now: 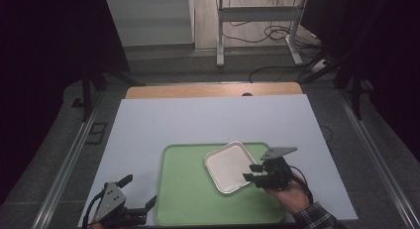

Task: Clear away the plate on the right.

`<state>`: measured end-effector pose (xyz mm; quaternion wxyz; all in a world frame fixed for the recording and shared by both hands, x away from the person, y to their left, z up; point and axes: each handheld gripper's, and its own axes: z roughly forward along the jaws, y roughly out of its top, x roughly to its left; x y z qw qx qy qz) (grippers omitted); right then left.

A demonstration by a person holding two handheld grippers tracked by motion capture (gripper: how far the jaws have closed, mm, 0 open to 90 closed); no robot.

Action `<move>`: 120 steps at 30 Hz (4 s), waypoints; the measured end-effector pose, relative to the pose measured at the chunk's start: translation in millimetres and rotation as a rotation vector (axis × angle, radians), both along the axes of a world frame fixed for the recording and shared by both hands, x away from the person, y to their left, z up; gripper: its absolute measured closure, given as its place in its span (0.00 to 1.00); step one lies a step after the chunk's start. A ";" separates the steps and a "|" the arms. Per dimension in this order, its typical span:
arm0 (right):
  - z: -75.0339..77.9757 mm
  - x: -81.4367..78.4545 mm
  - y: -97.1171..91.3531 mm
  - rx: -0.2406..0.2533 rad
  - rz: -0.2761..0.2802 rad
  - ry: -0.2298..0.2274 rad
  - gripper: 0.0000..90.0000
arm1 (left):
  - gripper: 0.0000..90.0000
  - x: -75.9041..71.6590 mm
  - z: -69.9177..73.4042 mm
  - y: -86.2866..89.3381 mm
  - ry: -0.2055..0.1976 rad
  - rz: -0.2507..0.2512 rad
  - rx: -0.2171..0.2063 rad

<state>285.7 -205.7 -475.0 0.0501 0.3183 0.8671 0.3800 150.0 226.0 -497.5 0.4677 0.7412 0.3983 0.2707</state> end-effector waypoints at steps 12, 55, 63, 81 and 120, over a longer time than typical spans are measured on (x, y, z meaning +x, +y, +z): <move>-6.2 -14.3 13.8 -0.038 0.070 0.032 0.80 | 0.03 0.0 0.0 -0.3 0.000 -0.001 0.002; -34.8 -11.7 70.9 -0.113 0.203 0.040 0.99 | 0.03 0.7 -0.1 -1.3 0.002 -0.004 0.011; -35.9 -9.9 74.2 -0.117 0.199 0.025 0.99 | 0.03 0.6 -0.1 -1.5 0.001 -0.005 0.013; -30.1 -13.3 73.7 -0.114 0.209 0.014 0.95 | 0.03 0.3 0.0 -2.1 -0.001 -0.007 0.019; -7.0 -8.7 31.4 -0.082 0.099 -0.074 0.54 | 0.03 0.0 0.1 -2.8 -0.004 -0.011 0.027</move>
